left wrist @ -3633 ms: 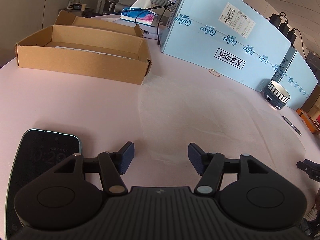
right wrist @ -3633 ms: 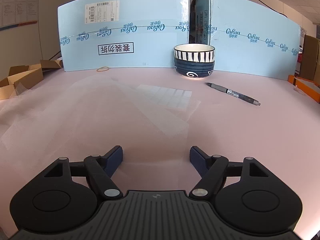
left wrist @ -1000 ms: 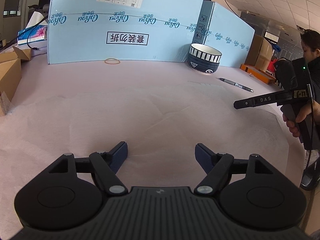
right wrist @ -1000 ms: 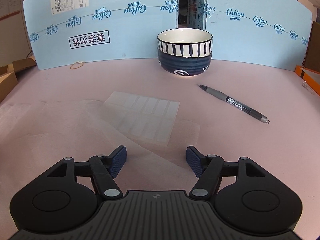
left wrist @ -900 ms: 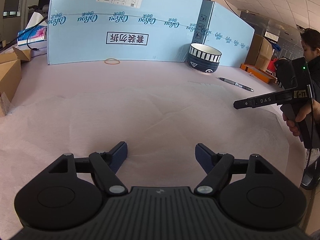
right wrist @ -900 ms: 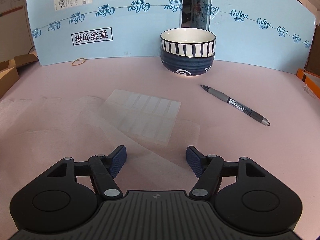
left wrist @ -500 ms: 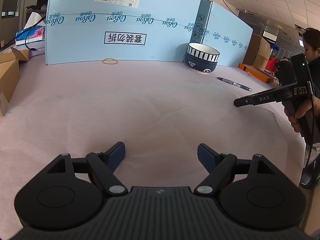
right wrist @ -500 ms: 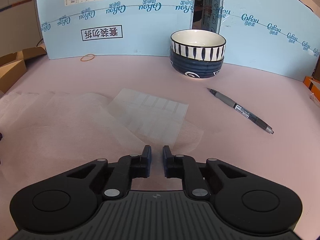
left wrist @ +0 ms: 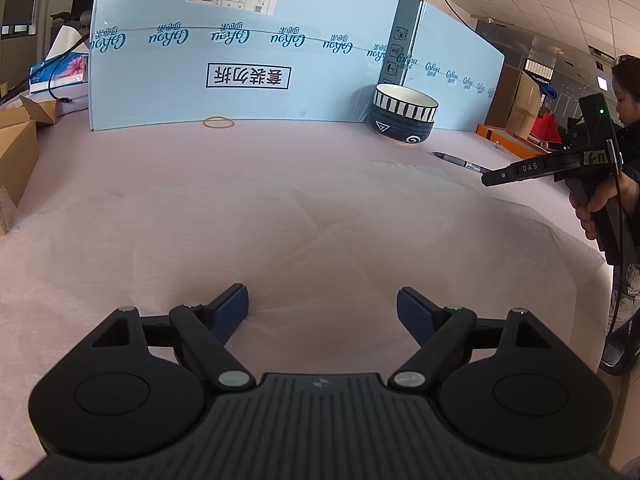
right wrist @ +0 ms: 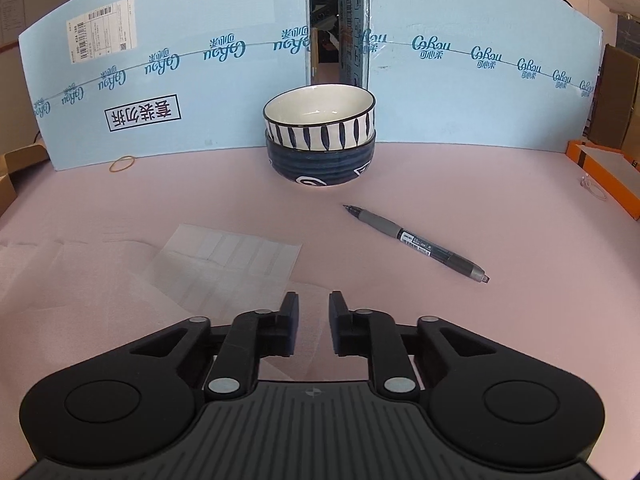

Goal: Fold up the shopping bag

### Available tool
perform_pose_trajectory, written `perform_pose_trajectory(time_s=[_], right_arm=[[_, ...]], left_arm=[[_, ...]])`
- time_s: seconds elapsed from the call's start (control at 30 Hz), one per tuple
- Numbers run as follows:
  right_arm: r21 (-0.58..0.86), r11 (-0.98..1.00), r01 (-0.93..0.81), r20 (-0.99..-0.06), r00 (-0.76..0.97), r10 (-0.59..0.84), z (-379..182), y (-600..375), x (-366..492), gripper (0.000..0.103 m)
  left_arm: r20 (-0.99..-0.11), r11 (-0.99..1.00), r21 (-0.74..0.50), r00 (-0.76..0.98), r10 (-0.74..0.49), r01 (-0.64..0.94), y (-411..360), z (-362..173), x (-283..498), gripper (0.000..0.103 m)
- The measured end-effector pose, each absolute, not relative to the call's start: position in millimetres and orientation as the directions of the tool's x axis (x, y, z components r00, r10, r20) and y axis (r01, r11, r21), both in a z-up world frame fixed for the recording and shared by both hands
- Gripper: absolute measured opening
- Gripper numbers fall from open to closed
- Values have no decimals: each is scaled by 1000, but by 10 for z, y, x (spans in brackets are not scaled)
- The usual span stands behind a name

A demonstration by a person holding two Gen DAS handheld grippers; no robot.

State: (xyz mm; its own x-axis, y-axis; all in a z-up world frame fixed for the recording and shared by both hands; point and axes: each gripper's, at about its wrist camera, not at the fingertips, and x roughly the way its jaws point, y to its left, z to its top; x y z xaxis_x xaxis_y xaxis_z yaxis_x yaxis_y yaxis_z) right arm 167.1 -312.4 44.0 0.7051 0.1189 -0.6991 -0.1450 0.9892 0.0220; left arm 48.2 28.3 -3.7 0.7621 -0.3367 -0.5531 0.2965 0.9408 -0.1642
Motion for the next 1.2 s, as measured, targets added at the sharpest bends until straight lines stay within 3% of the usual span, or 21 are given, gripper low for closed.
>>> perform_pose_trajectory(time_s=[0.13,0.2,0.4,0.47,0.5,0.53,0.57,0.87,1.07,1.13,1.17,1.2], right_arm=[[50,982,-180,-755,638,155,349,-3102,1784,50],[-19,972,-235,-760,635,139,305,-2965,1778,50],[-65,930,-362,-783,596,177,306,-2754,1826,18],[-53,932,-360,-789,588,182,332,-2744,1835,0],[-55,930,-362,-787,589,183,341,-2739,1821,0],[-57,929,-365,-778,599,188,358,-2736,1802,0],[-58,928,-368,-770,609,193,375,-2733,1783,0],[-149,932,-330,-665,731,153,701,-2800,1832,0],[-136,950,-282,-631,764,137,689,-2879,2152,1],[-128,960,-247,-627,770,115,641,-2914,2244,13],[-101,968,-228,-623,774,117,640,-2963,2260,24],[-76,973,-220,-619,775,127,657,-3018,2239,28]], left_arm=[[-557,942,-152,762,-331,298,265,-39,485,80],[-559,944,-143,762,-326,298,254,-41,485,81],[-566,950,-100,768,-300,297,200,-44,473,78],[-556,957,-97,782,-280,274,223,-24,456,52],[-551,959,-102,788,-275,263,243,-9,449,21],[-551,951,-135,777,-305,278,277,5,456,0],[-550,928,-191,748,-371,320,330,34,482,0],[-551,913,-35,754,-356,406,130,374,592,1],[-586,894,-48,712,-387,446,-6,535,971,23],[-609,891,-36,697,-379,452,-105,514,1106,50],[-620,895,-5,701,-352,445,-172,475,1167,52],[-630,898,25,704,-327,439,-234,436,1225,52]])
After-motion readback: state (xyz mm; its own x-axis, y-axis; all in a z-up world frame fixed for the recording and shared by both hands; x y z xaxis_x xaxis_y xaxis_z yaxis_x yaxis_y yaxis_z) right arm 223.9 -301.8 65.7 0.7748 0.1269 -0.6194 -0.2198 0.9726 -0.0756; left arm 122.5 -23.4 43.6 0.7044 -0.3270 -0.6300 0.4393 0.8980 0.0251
